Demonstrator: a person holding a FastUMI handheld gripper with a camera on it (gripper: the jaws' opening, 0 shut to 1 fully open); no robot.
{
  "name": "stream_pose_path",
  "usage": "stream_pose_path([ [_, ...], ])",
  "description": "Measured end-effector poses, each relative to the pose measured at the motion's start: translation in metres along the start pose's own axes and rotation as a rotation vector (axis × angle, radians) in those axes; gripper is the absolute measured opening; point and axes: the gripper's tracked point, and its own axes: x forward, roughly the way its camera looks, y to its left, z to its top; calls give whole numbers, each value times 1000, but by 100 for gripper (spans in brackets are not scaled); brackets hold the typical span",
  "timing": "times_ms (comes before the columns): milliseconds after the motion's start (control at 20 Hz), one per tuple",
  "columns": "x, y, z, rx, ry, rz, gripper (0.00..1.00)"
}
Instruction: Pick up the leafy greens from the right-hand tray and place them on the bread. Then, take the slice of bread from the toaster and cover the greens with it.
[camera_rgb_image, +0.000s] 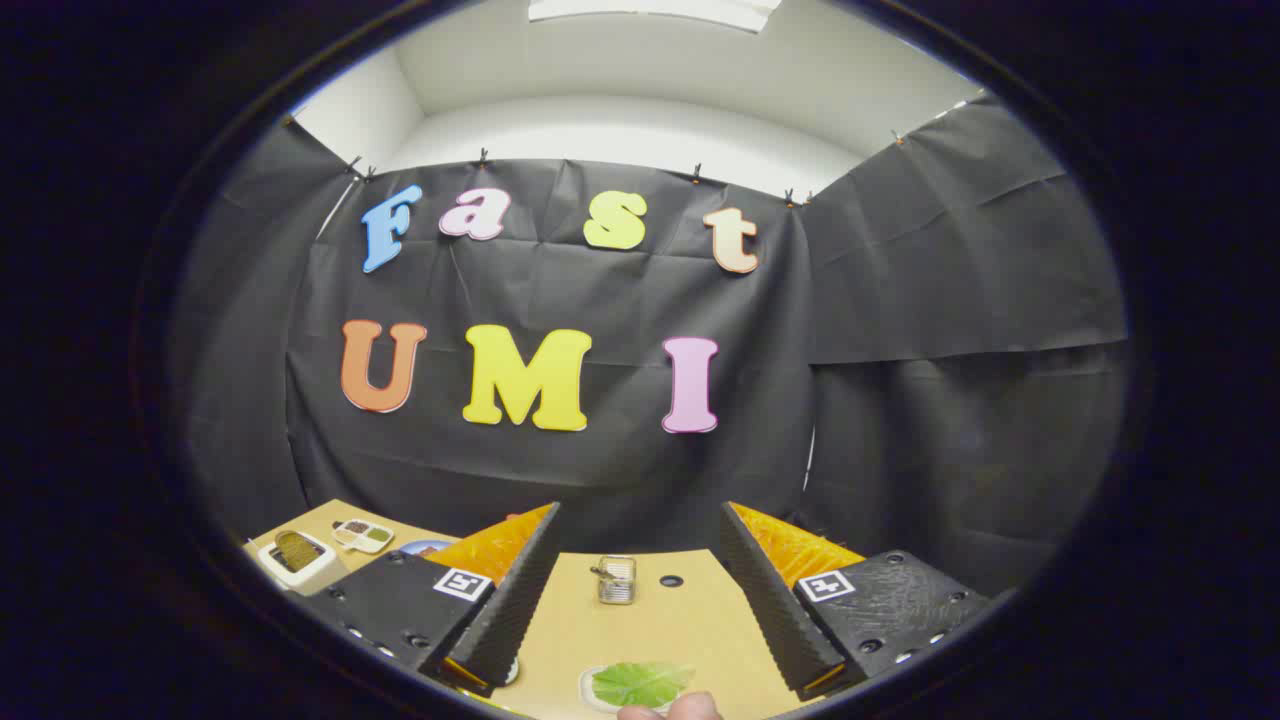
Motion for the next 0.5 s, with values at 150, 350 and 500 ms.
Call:
stream_pose_path([
  [150, 3, 2, 1, -7, -5, 11, 95],
  [350, 9, 2, 1, -2, -1, 22, 95],
  [500, 16, 1, 2, -11, -9, 36, 95],
])
